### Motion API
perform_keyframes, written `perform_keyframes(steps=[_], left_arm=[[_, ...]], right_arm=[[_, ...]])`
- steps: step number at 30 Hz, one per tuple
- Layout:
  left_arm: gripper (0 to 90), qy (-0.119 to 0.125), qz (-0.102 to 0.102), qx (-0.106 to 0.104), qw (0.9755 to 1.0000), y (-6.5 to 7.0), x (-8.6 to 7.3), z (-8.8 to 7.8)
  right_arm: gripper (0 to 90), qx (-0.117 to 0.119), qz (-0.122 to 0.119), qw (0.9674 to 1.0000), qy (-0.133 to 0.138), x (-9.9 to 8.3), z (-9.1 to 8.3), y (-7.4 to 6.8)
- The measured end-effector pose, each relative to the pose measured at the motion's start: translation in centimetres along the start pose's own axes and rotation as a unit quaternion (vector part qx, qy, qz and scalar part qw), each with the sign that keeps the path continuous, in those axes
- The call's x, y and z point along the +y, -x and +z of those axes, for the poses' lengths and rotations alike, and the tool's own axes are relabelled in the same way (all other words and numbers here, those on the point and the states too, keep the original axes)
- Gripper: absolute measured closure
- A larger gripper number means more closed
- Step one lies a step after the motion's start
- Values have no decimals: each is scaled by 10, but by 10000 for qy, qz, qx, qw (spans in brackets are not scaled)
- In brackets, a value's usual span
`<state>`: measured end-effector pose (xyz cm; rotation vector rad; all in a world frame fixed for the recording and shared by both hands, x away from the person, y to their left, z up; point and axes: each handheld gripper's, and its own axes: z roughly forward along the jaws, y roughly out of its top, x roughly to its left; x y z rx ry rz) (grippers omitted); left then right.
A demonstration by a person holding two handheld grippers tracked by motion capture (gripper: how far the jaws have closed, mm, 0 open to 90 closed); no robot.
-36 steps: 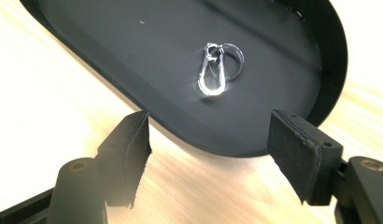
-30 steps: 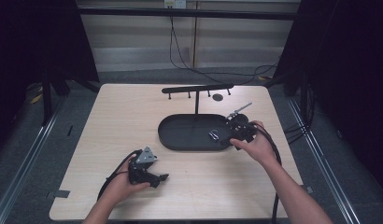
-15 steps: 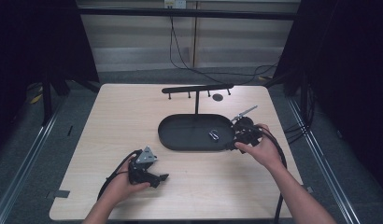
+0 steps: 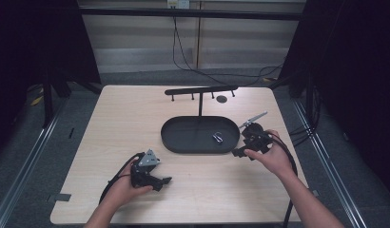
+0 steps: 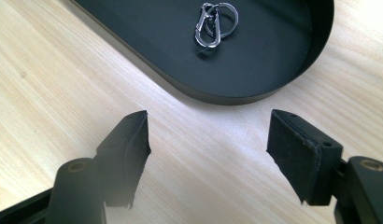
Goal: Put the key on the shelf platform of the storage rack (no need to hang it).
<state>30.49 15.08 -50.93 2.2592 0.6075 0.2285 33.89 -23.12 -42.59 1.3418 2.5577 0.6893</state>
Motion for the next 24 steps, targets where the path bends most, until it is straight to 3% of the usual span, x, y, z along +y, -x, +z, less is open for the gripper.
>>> perform_keyframes(steps=[12, 16, 24], left_arm=[[147, 2, 1, 1, 10000, 0, 0, 0], [147, 1, 0, 1, 10000, 0, 0, 0], [147, -4, 0, 9, 10000, 0, 0, 0]], right_arm=[[296, 53, -22, 10000, 2, -16, -4, -1], [295, 99, -41, 9999, 120, -22, -6, -1], [294, 144, -63, 9999, 49, -36, -6, -2]])
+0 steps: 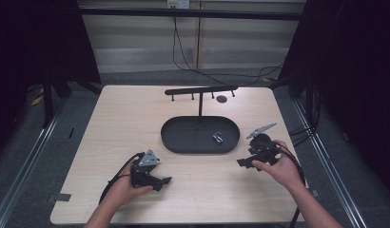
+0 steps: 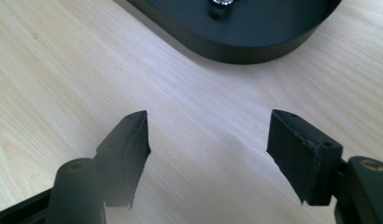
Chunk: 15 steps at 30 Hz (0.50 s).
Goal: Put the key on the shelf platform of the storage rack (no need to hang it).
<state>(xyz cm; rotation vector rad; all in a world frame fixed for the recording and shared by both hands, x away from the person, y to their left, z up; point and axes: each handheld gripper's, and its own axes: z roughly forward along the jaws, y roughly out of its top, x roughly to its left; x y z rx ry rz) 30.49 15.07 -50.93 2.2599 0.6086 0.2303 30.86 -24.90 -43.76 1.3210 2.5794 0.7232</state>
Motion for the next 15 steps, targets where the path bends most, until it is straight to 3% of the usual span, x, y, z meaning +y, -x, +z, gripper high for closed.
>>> perform_keyframes(steps=[15], left_arm=[[147, 2, 1, -12, 10000, 0, 0, 0]], right_arm=[[293, -31, 57, 10000, 24, -21, -1, 4]])
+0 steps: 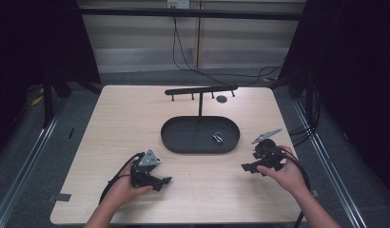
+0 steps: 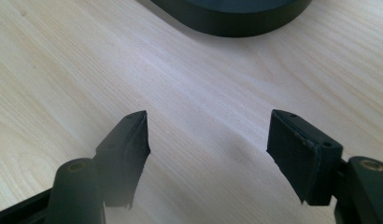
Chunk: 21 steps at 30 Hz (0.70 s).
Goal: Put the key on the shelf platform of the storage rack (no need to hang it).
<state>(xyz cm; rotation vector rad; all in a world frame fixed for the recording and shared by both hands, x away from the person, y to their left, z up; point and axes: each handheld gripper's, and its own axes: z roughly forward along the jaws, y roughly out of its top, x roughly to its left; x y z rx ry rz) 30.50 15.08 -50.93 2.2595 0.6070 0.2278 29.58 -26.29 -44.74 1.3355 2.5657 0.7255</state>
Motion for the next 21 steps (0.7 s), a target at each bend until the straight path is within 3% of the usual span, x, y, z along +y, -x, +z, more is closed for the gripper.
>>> perform_keyframes(steps=[21], left_arm=[[147, 2, -3, 0, 10000, 0, 0, 0]], right_arm=[[295, -35, 201, 9998, 60, -26, -4, 9]])
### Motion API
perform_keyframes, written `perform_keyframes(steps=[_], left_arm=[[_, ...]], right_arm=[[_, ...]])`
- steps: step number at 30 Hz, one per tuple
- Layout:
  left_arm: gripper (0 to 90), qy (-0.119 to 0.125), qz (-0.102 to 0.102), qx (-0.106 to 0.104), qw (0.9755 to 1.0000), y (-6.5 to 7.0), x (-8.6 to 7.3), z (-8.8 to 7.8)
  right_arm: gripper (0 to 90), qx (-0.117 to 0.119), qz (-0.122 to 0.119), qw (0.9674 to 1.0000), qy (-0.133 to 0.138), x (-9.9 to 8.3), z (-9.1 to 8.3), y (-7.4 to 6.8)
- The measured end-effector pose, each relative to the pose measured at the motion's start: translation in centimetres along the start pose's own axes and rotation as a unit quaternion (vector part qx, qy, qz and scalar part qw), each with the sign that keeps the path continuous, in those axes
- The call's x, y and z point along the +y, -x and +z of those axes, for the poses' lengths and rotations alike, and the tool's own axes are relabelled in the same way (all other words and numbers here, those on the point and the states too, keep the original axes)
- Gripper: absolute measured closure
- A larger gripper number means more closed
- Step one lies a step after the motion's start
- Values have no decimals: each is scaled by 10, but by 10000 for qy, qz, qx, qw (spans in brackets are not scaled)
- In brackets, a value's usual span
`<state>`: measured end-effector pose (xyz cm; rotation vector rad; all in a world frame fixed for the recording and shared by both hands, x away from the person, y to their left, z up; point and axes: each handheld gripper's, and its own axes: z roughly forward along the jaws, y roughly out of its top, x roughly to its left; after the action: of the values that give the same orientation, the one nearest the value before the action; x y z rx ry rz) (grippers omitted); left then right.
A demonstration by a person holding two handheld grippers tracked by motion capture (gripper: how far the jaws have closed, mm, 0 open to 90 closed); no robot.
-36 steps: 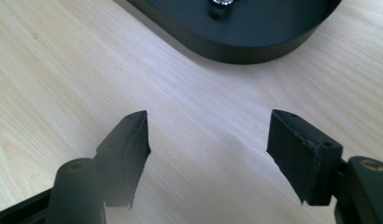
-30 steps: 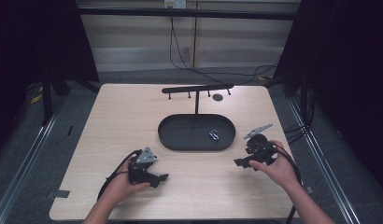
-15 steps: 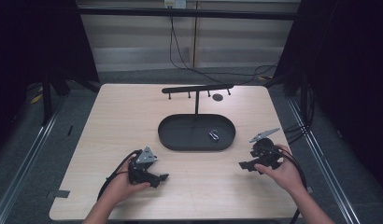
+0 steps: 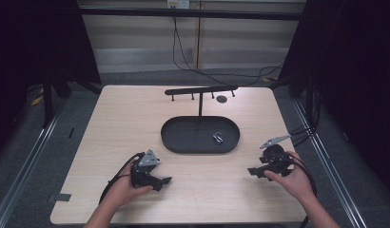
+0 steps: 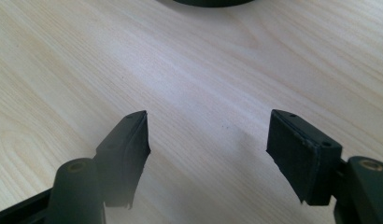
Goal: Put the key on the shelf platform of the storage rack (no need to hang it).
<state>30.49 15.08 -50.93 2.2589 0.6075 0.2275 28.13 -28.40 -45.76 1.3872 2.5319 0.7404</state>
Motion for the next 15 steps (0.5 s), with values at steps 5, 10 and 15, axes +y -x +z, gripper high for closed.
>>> perform_keyframes(steps=[5, 10, 15], left_arm=[[146, 2, -1, 0, 10000, 0, 0, 0], [147, 1, 0, 0, 10000, 0, 0, 0], [147, 0, 2, 1, 10000, 0, 0, 0]], right_arm=[[295, -15, -14, 10000, 14, -5, -1, 3], [295, -18, 37, 10000, -3, -11, 0, 6], [297, -23, 58, 10000, -33, -15, 1, 7]])
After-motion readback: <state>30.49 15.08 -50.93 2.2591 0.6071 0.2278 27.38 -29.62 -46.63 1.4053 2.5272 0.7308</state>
